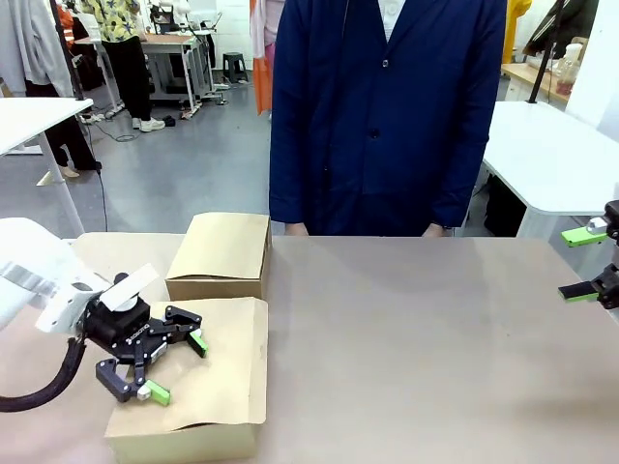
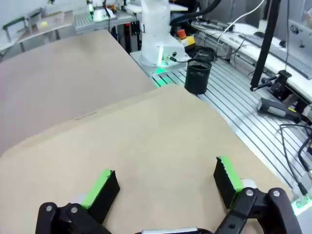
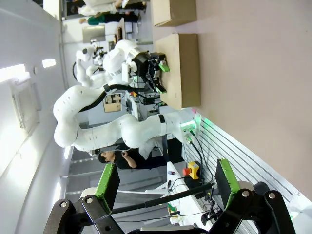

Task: Place items inside the box.
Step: Close the lid of the Mailer Box closest to the robot.

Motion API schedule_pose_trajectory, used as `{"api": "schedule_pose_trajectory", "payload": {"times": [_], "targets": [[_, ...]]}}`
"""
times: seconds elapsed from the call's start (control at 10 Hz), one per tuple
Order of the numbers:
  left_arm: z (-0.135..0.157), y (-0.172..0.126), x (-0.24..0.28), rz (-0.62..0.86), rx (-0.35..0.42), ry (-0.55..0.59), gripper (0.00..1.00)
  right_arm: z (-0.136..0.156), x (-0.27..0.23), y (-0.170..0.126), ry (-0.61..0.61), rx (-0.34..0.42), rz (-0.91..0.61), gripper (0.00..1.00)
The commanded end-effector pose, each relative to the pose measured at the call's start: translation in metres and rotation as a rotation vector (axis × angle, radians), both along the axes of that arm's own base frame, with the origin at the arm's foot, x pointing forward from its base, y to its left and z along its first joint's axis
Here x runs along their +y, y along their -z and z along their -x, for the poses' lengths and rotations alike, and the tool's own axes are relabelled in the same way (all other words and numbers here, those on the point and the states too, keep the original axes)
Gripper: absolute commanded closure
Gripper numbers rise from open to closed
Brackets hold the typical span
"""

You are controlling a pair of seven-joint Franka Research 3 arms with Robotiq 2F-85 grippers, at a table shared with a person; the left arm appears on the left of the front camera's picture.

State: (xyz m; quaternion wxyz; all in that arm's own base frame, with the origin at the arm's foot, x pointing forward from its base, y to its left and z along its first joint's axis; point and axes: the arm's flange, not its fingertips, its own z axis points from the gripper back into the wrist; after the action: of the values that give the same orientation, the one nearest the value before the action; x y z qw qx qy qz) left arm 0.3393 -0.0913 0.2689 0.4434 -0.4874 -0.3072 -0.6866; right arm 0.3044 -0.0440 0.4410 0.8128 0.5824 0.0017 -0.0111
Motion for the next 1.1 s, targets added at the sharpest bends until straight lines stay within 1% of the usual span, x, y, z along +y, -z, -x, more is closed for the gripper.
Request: {"api": "schedule_pose_trajectory", "payload": {"times": [0.0,0.2,0.3,0.4,0.5,0.6,0.7,0.8,0.9,1.0], "targets": [[0.153,0.011,-0.006,-0.006,-0.059,-0.037,0.0,0.0,0.0,-0.005,0.006,0.008,-0.016,0.0],[0.156,-0.009,0.003,0.047,-0.034,-0.057,0.0,0.0,0.0,-0.005,0.006,0.008,-0.016,0.0],[0.157,-0.031,0.013,0.087,0.019,-0.068,0.0,0.0,0.0,-0.005,0.006,0.008,-0.016,0.0],[0.154,-0.061,0.032,0.11,0.093,-0.105,0.0,0.0,0.0,-0.005,0.006,0.008,-0.016,0.0],[0.15,-0.085,0.055,0.131,0.154,-0.14,0.0,0.0,0.0,-0.005,0.006,0.008,-0.016,0.0],[0.143,-0.102,0.081,0.107,0.237,-0.192,0.0,0.0,0.0,-0.005,0.006,0.008,-0.016,0.0],[0.138,-0.11,0.108,0.08,0.314,-0.225,0.0,0.0,0.0,-0.005,0.006,0.008,-0.016,0.0],[0.134,-0.112,0.129,0.049,0.364,-0.256,0.0,0.0,0.0,-0.005,0.006,0.008,-0.016,0.0],[0.128,-0.109,0.154,0.036,0.414,-0.296,0.0,0.0,0.0,-0.005,0.006,0.008,-0.016,0.0],[0.12,-0.102,0.181,0.037,0.497,-0.339,0.0,0.0,0.0,-0.005,0.006,0.008,-0.016,0.0]]}}
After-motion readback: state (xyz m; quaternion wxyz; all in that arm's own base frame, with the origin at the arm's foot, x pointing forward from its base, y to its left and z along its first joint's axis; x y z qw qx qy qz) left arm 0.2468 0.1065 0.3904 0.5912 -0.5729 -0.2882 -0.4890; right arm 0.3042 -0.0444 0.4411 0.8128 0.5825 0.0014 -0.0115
